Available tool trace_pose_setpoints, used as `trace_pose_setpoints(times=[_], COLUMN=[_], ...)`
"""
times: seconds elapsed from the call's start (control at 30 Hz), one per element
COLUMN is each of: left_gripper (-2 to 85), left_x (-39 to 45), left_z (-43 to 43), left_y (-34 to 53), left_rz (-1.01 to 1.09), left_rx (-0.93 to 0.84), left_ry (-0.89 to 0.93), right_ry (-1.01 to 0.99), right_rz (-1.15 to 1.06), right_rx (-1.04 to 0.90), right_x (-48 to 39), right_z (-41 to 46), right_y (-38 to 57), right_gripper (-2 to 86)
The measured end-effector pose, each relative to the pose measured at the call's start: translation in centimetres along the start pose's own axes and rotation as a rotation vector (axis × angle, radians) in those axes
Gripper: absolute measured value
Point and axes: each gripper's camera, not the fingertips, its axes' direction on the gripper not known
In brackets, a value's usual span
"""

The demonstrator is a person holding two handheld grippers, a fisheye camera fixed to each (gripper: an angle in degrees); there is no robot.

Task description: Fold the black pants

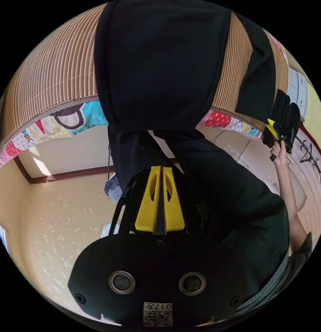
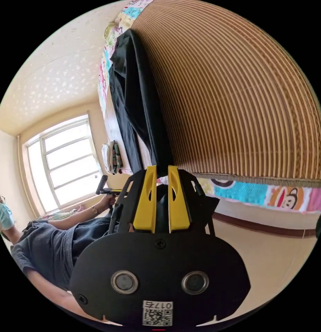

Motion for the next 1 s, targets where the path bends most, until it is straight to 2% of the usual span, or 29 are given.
trace_pose_setpoints(times=[0.1, 0.23, 0.4, 0.6, 0.67, 0.7, 0.73, 0.8, 0.87, 0.93, 1.0], left_gripper=[-0.4, 0.1, 3.9, 11.1, 13.5, 15.6, 17.9, 18.4, 16.9, 8.4, 2.8], left_x=[0.0, -0.2, 2.7, 16.7, 21.3, 23.9, 25.8, 27.8, 28.3, 27.7, 26.6], left_z=[0.9, 1.8, 0.4, -2.7, -3.2, -3.1, -2.8, -1.7, -0.4, 1.3, 2.0], left_y=[0.8, 1.2, 1.1, -0.8, -1.0, -1.3, -1.6, -2.5, -3.1, -3.2, -2.7], left_rz=[-0.015, -0.052, -0.031, 0.342, 0.445, 0.484, 0.5, 0.526, 0.505, 0.458, 0.449], left_rx=[0.028, 0.073, 0.216, 0.288, 0.296, 0.297, 0.303, 0.265, 0.231, 0.226, 0.252], left_ry=[0.036, 0.097, 0.189, 0.266, 0.216, 0.129, 0.045, -0.005, -0.063, -0.19, -0.209], right_ry=[0.132, 0.099, 0.213, 0.309, 0.272, 0.249, 0.244, 0.253, 0.253, 0.244, 0.183], right_rz=[0.13, 0.233, 0.003, -0.198, -0.265, -0.307, -0.329, -0.422, -0.487, -0.542, -0.655], right_rx=[0.047, 0.108, 0.057, 0.008, -0.026, -0.055, -0.072, -0.134, -0.171, -0.222, -0.37], right_x=[2.9, 4.4, -4.6, -15.5, -17.7, -19.0, -19.6, -22.0, -23.5, -24.4, -24.6], right_z=[-2.0, -3.6, -2.9, 0.3, 1.4, 2.1, 2.5, 4.0, 4.7, 5.2, 5.6], right_y=[3.5, 6.3, 9.4, 13.7, 14.2, 14.3, 14.4, 14.4, 14.4, 14.2, 13.7], right_gripper=[4.4, 4.0, 4.0, 3.4, 3.1, 3.0, 3.0, 2.8, 2.8, 2.8, 2.8])
